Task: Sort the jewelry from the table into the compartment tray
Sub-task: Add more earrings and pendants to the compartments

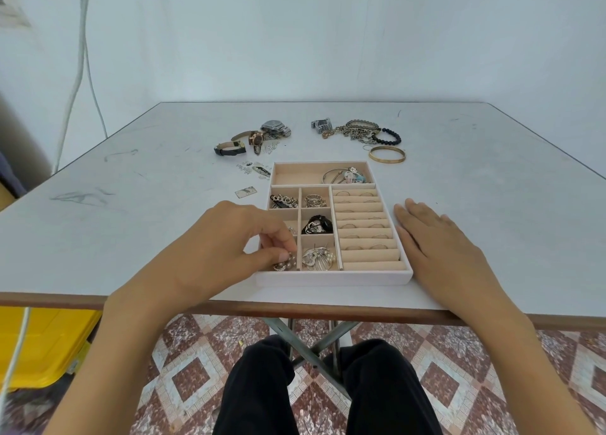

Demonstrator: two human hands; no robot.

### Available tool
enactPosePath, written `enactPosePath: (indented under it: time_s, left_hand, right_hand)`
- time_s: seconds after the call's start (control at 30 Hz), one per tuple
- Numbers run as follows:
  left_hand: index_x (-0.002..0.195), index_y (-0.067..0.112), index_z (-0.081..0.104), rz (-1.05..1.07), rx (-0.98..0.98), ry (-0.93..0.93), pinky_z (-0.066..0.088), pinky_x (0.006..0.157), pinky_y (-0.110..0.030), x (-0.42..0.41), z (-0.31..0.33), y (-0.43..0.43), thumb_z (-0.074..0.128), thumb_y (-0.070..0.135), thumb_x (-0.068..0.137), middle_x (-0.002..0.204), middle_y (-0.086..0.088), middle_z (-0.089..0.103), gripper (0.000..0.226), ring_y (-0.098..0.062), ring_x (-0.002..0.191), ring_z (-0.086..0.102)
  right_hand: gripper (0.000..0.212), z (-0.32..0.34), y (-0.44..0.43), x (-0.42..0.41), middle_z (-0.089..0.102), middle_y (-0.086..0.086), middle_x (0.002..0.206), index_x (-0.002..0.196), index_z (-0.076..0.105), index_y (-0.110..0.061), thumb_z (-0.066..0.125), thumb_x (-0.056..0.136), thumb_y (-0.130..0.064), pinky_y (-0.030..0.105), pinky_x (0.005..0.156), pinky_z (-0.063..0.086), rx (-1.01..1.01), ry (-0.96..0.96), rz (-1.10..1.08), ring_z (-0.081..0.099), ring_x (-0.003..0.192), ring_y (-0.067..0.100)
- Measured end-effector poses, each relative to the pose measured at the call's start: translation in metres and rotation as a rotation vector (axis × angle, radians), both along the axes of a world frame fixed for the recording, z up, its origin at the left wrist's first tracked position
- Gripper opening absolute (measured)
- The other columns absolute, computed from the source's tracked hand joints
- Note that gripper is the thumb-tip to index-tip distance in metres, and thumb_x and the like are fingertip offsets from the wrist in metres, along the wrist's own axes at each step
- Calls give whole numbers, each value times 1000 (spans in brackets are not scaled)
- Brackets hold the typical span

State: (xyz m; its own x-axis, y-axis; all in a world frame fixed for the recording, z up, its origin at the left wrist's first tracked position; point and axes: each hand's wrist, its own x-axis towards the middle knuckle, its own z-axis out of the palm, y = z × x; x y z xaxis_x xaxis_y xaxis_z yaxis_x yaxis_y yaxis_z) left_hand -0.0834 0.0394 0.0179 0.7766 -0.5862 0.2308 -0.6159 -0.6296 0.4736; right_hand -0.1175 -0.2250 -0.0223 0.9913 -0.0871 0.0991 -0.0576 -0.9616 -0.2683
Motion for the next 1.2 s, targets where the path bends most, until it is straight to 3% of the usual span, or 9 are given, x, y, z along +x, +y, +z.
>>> enactPosePath:
  time_s: [0.3,0.5,0.7,0.83,0.93,1.0,1.1,1.2]
  left_hand:
    - [86,32,71,-15,-34,14,45,78,-11,3,2,-1,74,23,80,82,23,68,12,0,81,64]
    - [93,40,67,-25,-11,-34,47,80,-23,12,5,-4,63,45,86,82,20,68,9,0,86,62]
    - [94,38,67,-48,-30,-58,48,77,-29,35,16,-18,57,47,83,84,19,67,18,-3,86,61]
    - [92,36,68,-51,-24,-57,43,73,-26,59,20,-31,63,38,86,82,17,68,8,1,84,59]
    - [91,36,68,-46,-4,-70,46,74,-29,78,22,-42,59,37,84,83,14,68,11,1,82,60]
    - [91,35,68,-39,21,-94,48,77,-31,89,25,-52,57,36,83,84,15,68,13,0,82,60]
    - [92,35,68,-18,108,-146,51,79,-33,103,27,-72,60,32,87,86,17,67,10,-1,84,60]
    - [91,37,66,-4,146,-164,49,73,-29,114,26,-94,59,32,87,88,19,65,10,-4,88,60]
  right_hand:
    - [52,-1,-1,1,11,-6,160,152,18,-23,18,102,-36,26,118,2,-3,-11,8,6,147,7]
    - [51,0,-1,2,14,-6,159,151,20,-23,19,102,-37,25,117,3,-15,-26,15,9,146,8]
    - [51,5,-1,1,13,-8,159,151,20,-26,21,102,-39,25,116,8,-21,-29,5,11,146,8]
    - [50,10,-3,2,16,-11,158,150,22,-29,23,101,-42,25,114,15,-55,-32,8,15,144,7]
    - [48,18,-7,7,28,-12,154,145,33,-31,29,100,-44,26,107,26,-71,-30,5,26,140,8]
    - [42,22,-10,12,43,-12,142,137,45,-31,32,99,-45,28,95,35,-108,-30,15,39,128,10]
    - [36,29,-13,20,53,-12,121,124,53,-31,35,98,-47,27,75,36,-147,-15,49,48,110,11]
    - [31,39,-17,31,57,-11,110,112,61,-32,40,95,-48,29,73,39,-137,22,70,52,101,12]
